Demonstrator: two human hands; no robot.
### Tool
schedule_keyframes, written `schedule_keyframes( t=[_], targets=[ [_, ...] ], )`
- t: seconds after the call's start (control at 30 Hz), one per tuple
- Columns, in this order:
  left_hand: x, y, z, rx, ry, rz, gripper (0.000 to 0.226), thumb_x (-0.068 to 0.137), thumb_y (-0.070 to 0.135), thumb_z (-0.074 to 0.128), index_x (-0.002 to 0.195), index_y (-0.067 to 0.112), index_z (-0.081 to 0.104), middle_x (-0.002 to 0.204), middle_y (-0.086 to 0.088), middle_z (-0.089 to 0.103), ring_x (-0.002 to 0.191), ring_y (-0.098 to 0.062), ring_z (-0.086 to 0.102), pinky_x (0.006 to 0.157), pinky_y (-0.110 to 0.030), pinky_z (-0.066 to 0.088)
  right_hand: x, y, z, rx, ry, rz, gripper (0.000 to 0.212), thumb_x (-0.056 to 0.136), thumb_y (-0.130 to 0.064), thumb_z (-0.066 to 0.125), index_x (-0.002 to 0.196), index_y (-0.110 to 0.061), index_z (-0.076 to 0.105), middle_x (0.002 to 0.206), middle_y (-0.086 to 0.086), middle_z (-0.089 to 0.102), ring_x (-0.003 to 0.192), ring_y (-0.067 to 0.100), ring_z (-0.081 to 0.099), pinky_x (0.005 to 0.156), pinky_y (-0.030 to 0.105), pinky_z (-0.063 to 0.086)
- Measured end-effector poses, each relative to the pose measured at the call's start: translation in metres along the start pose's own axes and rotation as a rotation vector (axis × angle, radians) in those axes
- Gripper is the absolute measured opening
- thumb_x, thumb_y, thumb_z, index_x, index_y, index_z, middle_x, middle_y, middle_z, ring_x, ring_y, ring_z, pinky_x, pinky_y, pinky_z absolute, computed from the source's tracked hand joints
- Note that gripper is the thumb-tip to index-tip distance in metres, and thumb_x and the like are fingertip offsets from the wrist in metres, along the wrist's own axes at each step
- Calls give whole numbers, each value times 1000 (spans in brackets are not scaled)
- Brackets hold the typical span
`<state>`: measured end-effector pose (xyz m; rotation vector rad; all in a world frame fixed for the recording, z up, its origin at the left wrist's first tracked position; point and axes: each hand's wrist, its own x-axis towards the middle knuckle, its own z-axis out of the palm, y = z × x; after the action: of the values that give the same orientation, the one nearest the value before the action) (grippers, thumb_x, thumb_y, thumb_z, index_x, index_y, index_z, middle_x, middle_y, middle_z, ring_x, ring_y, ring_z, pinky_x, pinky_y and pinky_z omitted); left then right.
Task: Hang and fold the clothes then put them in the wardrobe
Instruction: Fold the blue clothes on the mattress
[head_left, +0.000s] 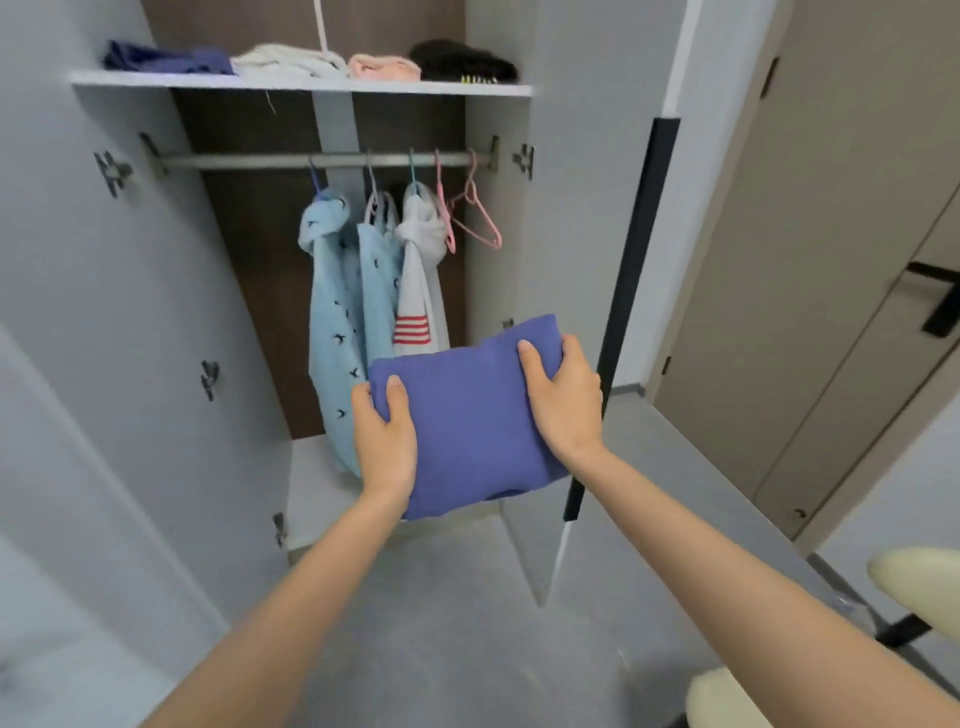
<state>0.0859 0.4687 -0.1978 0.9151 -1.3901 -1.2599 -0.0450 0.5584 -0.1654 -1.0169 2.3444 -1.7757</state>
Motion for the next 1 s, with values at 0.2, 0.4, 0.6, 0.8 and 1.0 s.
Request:
schedule_keyframes(
  t=[0.2,0.4,0.6,0.8,1.0],
  targets=[
    [69,95,-40,-2,71,97,17,98,38,42,83,30,40,81,10,49,72,-10,51,68,-29,42,56,-111,27,44,-59,-104,33,94,-45,48,95,-13,48,88,0,59,83,24,57,75,41,46],
    [123,146,-53,-76,157,172,14,97,38,43,85,29,42,82,9,50,72,-10,50,67,-28,44,106,-172,52,43,-88,-231,30,95,-44,47,100,-14,48,93,-1,57,88,24,57,79,40,47],
    [190,173,-45,-115,232,226,15,98,35,42,99,21,44,86,9,52,79,-12,53,73,-31,46,174,-207,84,22,-122,-353,34,96,-44,47,109,-13,48,101,0,57,89,19,54,74,31,39],
    [276,195,-31,-156,324,264,17,98,34,43,84,26,41,84,6,51,82,-18,52,76,-35,46,265,-244,131,25,-200,-454,37,97,-43,46,118,-13,48,112,1,56,101,21,54,81,33,41],
    [373,216,-24,-191,446,301,18,96,35,45,93,18,40,80,4,49,78,-20,51,73,-35,45,360,-283,193,-27,-290,-529,37,95,-46,45,108,-12,49,108,4,57,92,22,50,76,33,35]
  ],
)
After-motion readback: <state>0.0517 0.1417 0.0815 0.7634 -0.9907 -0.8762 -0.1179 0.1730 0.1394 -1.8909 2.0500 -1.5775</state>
